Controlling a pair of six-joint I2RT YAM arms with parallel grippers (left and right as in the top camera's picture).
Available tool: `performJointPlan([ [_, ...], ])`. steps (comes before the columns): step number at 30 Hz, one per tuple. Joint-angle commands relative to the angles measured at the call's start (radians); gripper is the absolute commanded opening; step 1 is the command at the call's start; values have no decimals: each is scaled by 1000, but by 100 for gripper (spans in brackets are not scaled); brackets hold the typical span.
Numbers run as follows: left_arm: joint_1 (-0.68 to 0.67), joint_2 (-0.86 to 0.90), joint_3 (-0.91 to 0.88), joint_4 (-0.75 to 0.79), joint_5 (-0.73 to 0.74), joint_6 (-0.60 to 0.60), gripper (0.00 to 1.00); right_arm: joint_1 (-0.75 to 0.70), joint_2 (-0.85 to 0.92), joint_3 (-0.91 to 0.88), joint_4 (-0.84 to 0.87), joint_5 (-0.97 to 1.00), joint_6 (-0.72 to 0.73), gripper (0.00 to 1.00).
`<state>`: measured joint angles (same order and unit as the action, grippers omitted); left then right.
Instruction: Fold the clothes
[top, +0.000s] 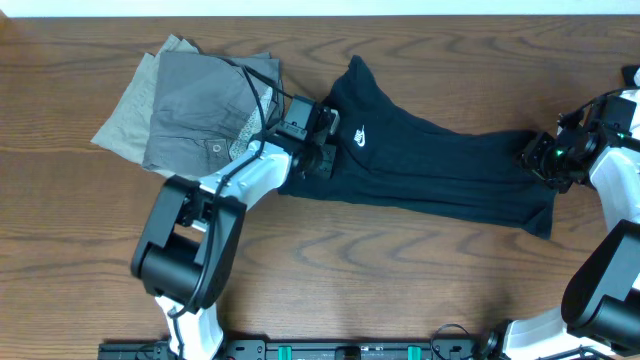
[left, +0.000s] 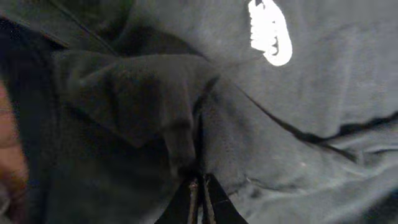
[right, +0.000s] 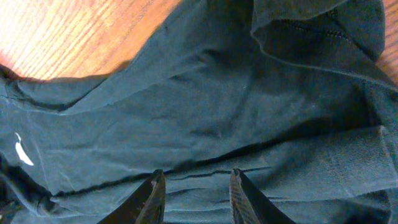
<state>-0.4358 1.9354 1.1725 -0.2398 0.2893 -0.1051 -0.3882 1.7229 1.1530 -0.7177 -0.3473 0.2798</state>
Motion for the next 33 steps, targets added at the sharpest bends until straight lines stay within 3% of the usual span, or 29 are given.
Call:
performJointPlan([
  [1,-4,-77,6,-9,16,-5,6,10,-22,11,-1,0,-12,33],
  [23,-97,-13,6,218,-50,-5,7,10,-22,10,2,0,-12,34],
  [25,-97,-10,6,231,-53,-5,17,10,-22,10,2,0,-12,34],
  [28,-97,-11,6,262,-66,-2,57,10,-22,10,2,0,-12,34],
  [31,-89,-20,18,247,-66,-1,71,10,-22,10,-1,0,-12,34],
  [33,-84,-35,31,197,-66,-1,72,10,-22,10,-6,0,-12,34],
])
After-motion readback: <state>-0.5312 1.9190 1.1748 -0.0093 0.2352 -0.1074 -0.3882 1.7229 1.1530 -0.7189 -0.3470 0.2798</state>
